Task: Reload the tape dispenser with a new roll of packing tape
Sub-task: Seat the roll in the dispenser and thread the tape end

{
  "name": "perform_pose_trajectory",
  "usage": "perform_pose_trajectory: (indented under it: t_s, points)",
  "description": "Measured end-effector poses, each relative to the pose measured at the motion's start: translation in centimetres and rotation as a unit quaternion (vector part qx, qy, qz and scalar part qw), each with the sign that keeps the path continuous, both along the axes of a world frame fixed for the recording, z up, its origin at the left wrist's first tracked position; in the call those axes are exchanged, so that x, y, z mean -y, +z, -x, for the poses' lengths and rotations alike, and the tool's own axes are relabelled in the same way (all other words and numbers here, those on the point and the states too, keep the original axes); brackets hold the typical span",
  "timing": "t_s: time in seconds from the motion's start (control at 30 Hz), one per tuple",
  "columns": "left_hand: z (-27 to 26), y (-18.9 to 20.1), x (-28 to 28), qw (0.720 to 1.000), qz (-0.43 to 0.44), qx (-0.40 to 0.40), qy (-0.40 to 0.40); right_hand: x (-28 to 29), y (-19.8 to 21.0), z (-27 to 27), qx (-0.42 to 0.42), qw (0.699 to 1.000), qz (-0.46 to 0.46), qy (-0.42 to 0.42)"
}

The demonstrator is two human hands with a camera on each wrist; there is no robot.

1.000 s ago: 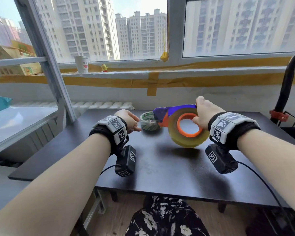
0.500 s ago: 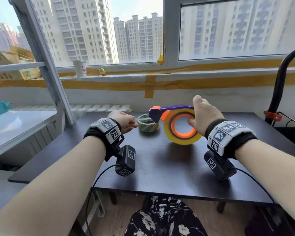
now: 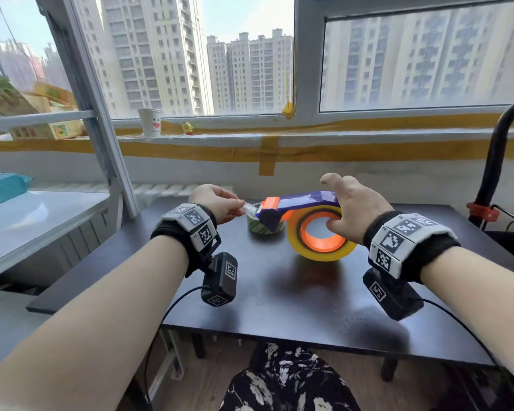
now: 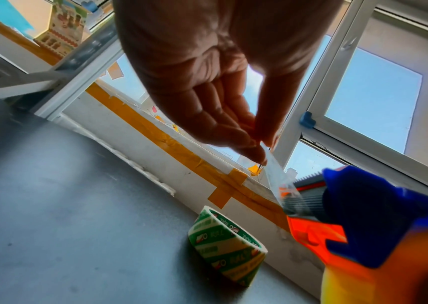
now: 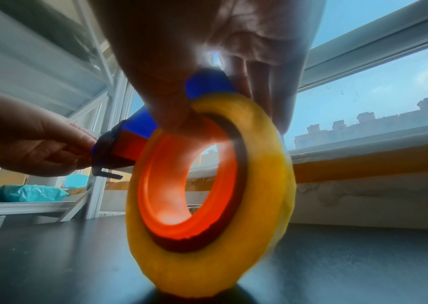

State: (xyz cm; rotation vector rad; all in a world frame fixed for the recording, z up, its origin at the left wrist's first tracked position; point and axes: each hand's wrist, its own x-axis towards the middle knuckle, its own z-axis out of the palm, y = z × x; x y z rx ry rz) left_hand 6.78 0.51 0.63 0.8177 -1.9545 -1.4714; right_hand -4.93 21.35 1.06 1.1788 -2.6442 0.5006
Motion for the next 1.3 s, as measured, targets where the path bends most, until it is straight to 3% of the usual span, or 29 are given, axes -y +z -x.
perform_pose_trajectory:
  t_s: [0.13,0.33,0.6,1.0,1.3]
  points:
    - [-0.1,0.0,0.2,0.999,0.019,-0.008,0.032,0.4,-0.3,-0.1,0.020,1.000,-0.023,0.003]
    - [-0.1,-0.3,0.4,0.999,0.035,0.018,0.030,0.8,-0.5,0.0,0.117,0.992,0.029,0.045]
    - [-0.9,-0.4,0.6,0.993,0.105,0.029,0.041,2.1,0.0,0.2,0.164,0.981,0.097,0.033]
    - [-1.7,-0.3,0.4,0.972,0.210,0.101,0.037,3.8,0.3,-0.4,0.158,0.980,0.119,0.029]
    - [-1.9,-0.1,-1.2,0.937,0.321,0.135,0.025,4.7,0.1,-1.8,0.106,0.990,0.091,0.035]
